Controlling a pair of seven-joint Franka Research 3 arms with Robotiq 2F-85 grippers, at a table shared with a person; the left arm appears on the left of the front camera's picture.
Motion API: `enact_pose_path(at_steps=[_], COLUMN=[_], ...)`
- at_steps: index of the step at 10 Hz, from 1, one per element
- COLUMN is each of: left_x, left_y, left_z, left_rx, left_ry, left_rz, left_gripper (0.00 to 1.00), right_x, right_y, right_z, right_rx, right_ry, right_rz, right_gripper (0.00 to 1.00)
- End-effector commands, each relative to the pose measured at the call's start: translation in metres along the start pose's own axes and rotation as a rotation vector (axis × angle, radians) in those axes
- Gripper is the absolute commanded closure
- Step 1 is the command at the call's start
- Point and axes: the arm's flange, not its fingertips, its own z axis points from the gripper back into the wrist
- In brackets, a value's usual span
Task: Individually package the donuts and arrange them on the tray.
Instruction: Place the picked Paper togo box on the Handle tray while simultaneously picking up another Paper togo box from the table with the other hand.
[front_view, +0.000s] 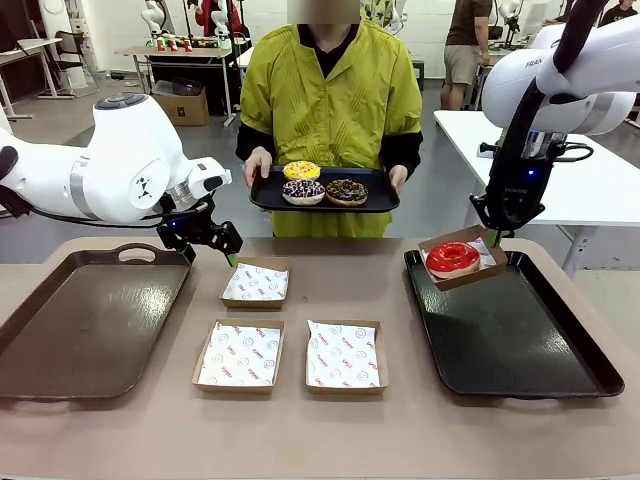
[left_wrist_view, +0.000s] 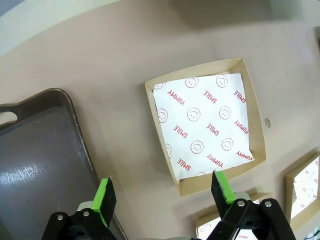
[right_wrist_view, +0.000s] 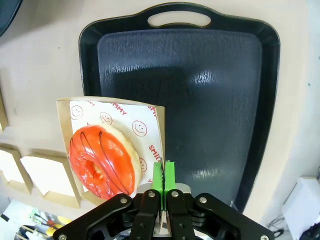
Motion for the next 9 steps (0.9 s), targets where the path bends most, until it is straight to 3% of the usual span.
enact_pose_path(at_steps=[1, 4, 9], left_x=[0.001, 0.0, 0.033], left_y=[-0.001, 0.0, -0.023], left_z=[0.002, 0.0, -0.026], left_rx=[0.002, 0.0, 0.066], left_ry=[0.005, 0.0, 0.199], left_rz=[-0.003, 0.0, 0.181], left_gripper=[0.0, 0.0, 0.0], right_x=[-0.001, 0.008, 0.033], right_y=[0.0, 0.007, 0.005], right_z=[0.002, -0.009, -0.038], right_rx=[-0.013, -0.047, -0.033], right_ry=[0.001, -0.038, -0.029], right_rz=[0.002, -0.022, -0.039], right_gripper=[0.99, 0.99, 0.99])
